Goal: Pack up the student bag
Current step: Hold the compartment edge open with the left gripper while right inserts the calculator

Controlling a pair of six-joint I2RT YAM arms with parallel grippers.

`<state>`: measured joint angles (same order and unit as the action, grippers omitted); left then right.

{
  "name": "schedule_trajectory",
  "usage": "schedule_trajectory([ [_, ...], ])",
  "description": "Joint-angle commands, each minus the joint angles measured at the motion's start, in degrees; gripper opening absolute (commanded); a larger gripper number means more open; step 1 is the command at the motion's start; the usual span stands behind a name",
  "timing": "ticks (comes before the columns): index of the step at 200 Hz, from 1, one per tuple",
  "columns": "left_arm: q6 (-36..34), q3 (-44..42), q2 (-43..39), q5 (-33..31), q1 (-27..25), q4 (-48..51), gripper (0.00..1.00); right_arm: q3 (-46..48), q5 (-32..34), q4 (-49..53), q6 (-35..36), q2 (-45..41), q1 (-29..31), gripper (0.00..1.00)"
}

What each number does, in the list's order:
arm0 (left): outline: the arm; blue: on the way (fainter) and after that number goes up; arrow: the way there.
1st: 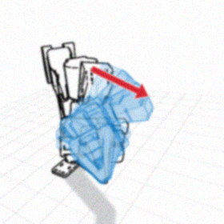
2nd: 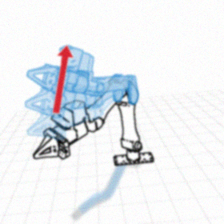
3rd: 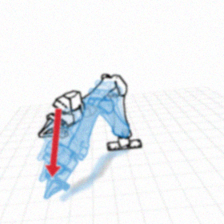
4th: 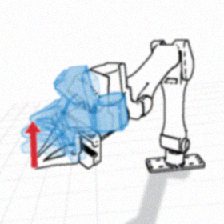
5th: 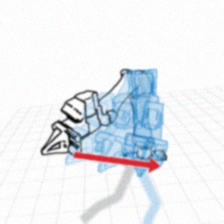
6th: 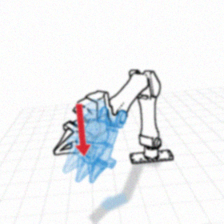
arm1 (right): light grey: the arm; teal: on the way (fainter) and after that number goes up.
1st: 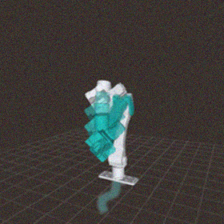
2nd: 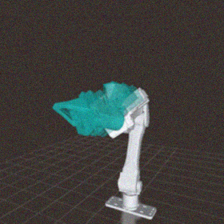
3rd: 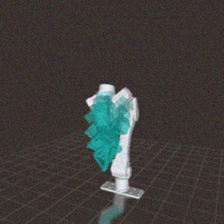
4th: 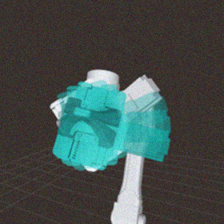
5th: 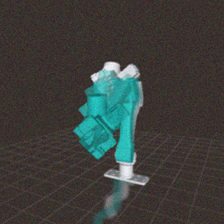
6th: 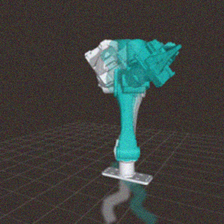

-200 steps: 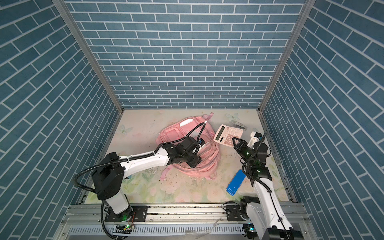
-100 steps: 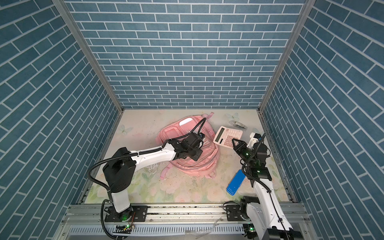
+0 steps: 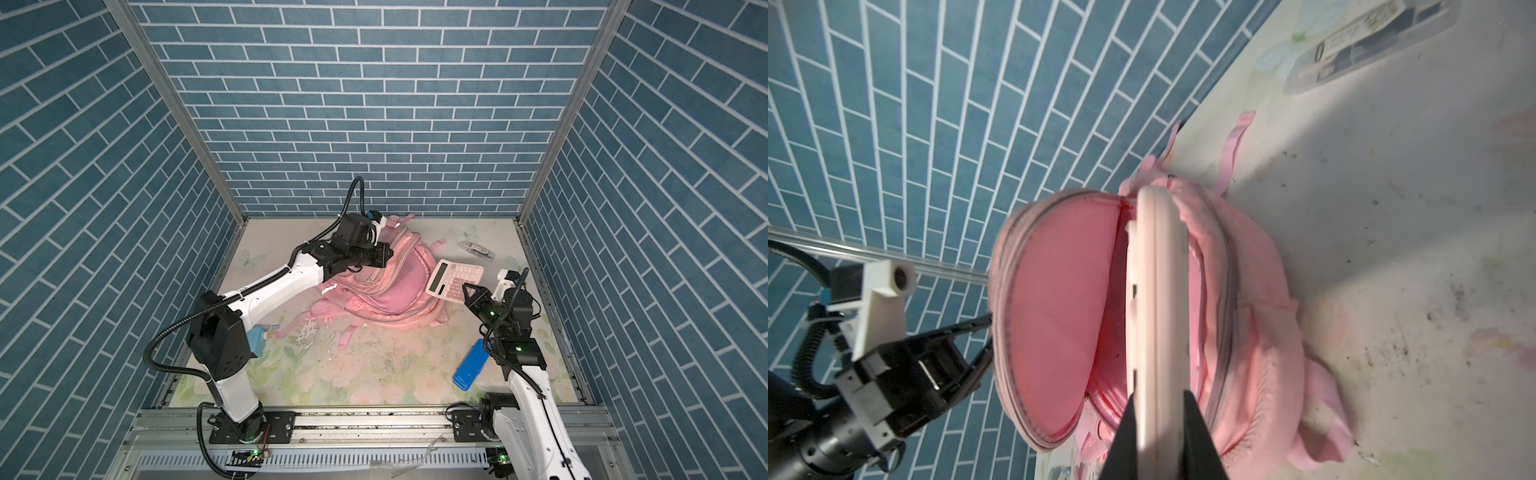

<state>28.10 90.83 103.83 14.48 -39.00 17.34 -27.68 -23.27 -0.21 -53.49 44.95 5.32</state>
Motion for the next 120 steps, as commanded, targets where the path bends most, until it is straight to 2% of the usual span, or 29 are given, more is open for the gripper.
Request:
schedule_trajectory([
  [1,5.2,2.6,-0.3,4.3,-0.5,-7.0,0.0,-1.4,1.2,-10.2,-3.1,4.9,3.7,0.0],
  [37,10.2,1.7,-0.5,5.4,-0.5,-11.7,0.0,-2.1,5.5,-21.0,-5.2,15.6,9.9,0.0],
  [46,11.4,1.0,-0.9,5.9,-0.6,-13.3,0.0,-1.4,6.0,-26.9,-7.3,19.0,10.4,0.0],
  [60,12.4,0.2,-1.3,6.1,-0.7,-14.5,0.0,-1.8,5.5,-33.6,-9.2,24.3,10.8,0.0],
  [120,12.0,-1.5,-2.0,6.2,-0.7,-14.0,0.0,-13.1,2.3,-50.5,-16.3,50.0,13.7,0.0],
])
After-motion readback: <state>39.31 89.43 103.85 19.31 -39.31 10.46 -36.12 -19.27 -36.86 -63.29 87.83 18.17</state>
